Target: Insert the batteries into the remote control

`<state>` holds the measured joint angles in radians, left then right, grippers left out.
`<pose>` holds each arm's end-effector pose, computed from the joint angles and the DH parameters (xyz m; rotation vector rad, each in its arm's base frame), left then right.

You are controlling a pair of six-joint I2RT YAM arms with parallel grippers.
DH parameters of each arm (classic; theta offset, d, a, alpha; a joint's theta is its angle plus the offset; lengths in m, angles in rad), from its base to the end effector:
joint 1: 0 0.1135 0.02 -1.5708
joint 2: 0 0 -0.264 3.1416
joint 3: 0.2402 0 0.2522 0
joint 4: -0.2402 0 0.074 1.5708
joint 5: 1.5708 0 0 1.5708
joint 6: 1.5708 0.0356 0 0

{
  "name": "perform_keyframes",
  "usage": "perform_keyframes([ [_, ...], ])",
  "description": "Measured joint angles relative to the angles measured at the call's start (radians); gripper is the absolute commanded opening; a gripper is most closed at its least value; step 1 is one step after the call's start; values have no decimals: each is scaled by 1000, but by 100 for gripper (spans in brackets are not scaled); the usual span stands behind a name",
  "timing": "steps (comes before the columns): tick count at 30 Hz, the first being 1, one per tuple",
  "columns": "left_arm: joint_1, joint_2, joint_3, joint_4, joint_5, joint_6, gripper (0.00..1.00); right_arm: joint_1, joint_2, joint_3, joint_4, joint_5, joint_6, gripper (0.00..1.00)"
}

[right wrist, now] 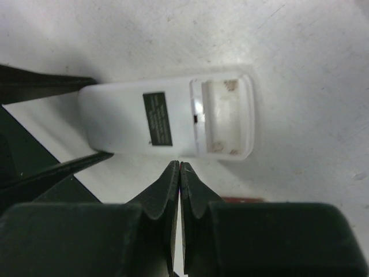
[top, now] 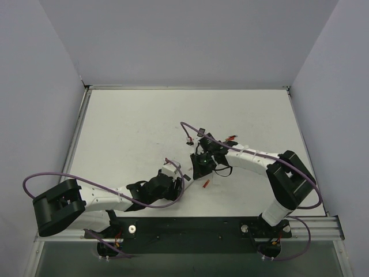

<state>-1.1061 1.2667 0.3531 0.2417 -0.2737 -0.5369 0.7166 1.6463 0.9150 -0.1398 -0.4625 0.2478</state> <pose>0.1085 -0.1949 0.1407 0.4938 2.2260 -0.5901 0.2388 0.2290 0.1768 -0.8091 2.4408 0.9679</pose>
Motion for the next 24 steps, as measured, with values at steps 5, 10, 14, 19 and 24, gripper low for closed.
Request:
perform_keyframes([
  [5,8,1,-3,1,-36,-10,0,16,-83,-40,-5,-6,10,10],
  [10,8,1,-5,1,-58,-9,7,18,-293,-108,11,72,7,39],
  [14,7,1,-6,1,-68,0,33,3,-477,-161,17,156,7,63],
  [19,-3,-3,-5,-12,-76,23,53,-38,-576,-194,-16,233,18,77],
  [24,-15,-27,-4,-58,-85,32,67,-49,-575,-194,-108,259,43,100],
])
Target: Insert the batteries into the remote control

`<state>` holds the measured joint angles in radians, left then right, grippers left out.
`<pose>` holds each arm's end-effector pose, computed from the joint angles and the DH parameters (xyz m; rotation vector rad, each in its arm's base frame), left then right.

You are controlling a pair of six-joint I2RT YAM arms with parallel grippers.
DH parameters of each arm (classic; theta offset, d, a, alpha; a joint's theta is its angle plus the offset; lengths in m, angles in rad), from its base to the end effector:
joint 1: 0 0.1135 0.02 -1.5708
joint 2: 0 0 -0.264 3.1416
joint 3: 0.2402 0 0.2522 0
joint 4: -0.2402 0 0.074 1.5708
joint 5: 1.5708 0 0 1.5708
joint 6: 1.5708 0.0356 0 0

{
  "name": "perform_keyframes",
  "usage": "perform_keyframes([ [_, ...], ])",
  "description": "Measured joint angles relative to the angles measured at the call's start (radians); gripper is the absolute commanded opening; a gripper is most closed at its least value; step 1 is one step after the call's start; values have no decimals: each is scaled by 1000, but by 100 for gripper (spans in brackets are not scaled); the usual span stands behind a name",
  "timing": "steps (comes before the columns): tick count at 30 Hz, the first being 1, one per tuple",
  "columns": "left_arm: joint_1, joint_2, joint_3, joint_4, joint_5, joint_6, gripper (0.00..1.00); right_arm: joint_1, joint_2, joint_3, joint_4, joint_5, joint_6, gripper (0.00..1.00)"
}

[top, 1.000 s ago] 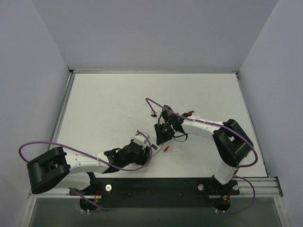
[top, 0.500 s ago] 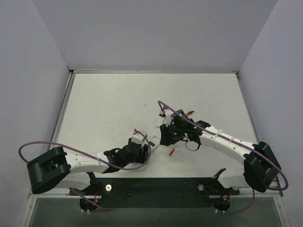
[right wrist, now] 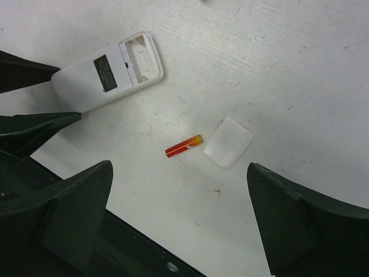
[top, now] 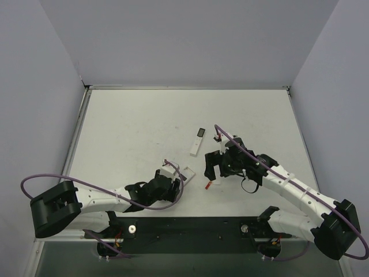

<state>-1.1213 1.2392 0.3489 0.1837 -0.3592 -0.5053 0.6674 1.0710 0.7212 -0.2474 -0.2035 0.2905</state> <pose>0.1053 -0.1895 0.1408 0.5047 2.2103 -0.4752 0.1795 0.1506 0.2564 -0.5419 2.1914 0.7541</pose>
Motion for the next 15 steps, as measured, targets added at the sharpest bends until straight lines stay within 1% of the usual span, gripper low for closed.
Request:
perform_keyframes([
  [5,-9,-42,0,-60,0,13,76,0,-18,2,-68,35,17,99],
  [6,-10,-55,0,-72,0,14,77,0,-21,5,-84,44,17,98],
  [8,-10,-82,0,-89,0,18,80,0,-18,21,-115,51,15,93],
  [10,-10,-109,0,-100,0,21,81,0,-10,42,-138,53,7,88],
  [13,-10,-152,2,-123,-2,21,81,0,20,83,-167,47,-17,83],
  [15,-10,-167,12,-161,-17,7,81,0,46,102,-180,37,-32,83],
])
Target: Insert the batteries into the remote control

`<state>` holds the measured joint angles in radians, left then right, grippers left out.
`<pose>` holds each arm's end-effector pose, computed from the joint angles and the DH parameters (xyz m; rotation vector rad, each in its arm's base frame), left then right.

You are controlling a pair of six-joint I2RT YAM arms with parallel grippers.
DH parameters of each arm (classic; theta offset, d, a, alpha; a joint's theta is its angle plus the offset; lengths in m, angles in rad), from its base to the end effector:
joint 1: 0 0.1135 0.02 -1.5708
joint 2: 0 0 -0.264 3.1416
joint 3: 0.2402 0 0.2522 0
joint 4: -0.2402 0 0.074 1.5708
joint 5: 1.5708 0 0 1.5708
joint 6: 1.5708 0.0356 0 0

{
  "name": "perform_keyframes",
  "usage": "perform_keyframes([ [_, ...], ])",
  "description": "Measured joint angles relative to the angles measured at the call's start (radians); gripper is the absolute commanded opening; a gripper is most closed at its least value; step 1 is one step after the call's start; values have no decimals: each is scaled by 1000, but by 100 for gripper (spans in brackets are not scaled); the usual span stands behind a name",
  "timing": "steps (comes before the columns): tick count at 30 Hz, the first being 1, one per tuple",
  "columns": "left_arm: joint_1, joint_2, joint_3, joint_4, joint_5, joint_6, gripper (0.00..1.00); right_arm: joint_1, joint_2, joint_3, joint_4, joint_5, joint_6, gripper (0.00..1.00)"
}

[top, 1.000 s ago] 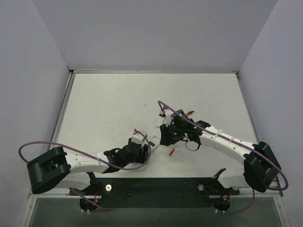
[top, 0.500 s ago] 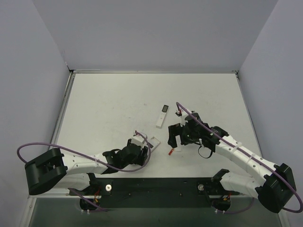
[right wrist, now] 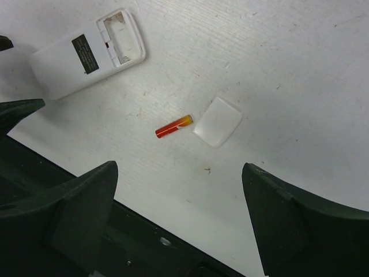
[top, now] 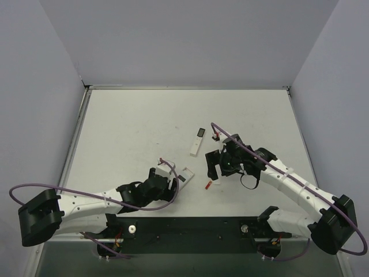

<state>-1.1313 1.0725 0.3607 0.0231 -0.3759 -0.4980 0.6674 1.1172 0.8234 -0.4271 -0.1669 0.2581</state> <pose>0.0974 -0.1765 0.1627 0.5056 2.1876 -0.4762 0.1834 0.1520 0.2653 -0.5695 2.3026 0.6562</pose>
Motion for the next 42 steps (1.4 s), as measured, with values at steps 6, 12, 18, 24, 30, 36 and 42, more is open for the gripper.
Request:
perform_keyframes([
  [6,16,-13,65,-163,-48,-131,81,16,92,19,-21,-44,-2,75],
  [12,135,-35,84,-276,3,-301,79,28,293,136,-13,-64,-15,58],
  [18,159,-65,84,-338,40,-357,78,31,531,306,37,-127,-23,51],
  [24,167,-109,84,-362,48,-364,78,48,698,385,68,-180,-22,50],
  [30,173,-139,84,-368,51,-363,78,55,745,390,69,-203,0,47],
  [36,173,-174,84,-372,50,-364,78,80,743,357,100,-208,31,42],
  [42,177,-212,84,-385,43,-375,77,119,703,298,125,-206,76,38],
])
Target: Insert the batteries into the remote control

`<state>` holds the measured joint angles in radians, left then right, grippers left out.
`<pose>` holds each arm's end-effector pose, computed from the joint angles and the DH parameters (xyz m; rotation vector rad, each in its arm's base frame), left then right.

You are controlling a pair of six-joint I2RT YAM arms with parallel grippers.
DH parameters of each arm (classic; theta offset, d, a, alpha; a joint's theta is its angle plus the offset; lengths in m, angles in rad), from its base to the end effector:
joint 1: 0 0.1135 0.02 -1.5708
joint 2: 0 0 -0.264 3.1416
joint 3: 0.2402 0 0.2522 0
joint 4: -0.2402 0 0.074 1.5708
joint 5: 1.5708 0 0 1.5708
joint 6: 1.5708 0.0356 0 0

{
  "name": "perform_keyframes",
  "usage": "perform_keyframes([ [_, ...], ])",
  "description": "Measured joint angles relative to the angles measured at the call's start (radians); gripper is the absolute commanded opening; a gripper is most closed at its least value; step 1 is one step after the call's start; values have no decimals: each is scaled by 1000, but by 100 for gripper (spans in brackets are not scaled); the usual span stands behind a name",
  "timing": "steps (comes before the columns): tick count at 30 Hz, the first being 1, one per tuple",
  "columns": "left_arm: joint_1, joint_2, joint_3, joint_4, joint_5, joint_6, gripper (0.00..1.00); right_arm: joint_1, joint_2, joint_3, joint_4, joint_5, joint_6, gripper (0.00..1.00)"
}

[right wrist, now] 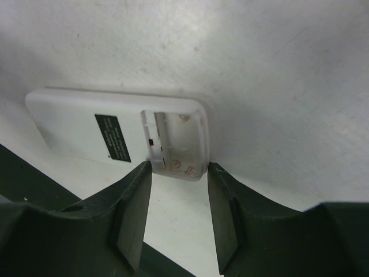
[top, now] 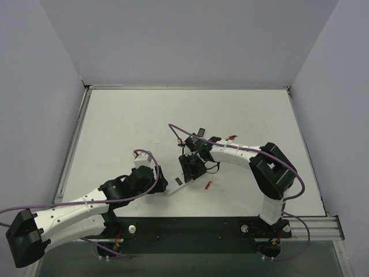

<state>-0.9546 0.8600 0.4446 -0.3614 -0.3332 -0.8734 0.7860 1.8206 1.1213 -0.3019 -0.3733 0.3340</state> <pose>0.1094 -0.1343 0.1942 -0.0702 2.3561 -0.5393 0.2517 0.2703 0.1673 -0.7576 2.6226 0.8600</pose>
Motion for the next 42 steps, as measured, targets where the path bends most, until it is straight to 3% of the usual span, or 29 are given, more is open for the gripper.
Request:
perform_keyframes([
  [13,1,-67,-21,-26,-36,-48,77,150,-92,-69,25,-55,72,40],
  [25,1,-88,-29,-47,-79,-71,77,65,-353,-159,-82,145,19,42],
  [33,1,-88,-29,-46,-82,-69,77,34,-350,-236,-132,285,114,38],
  [42,1,-75,-29,-44,-82,-62,77,46,-276,-239,-118,314,183,29],
])
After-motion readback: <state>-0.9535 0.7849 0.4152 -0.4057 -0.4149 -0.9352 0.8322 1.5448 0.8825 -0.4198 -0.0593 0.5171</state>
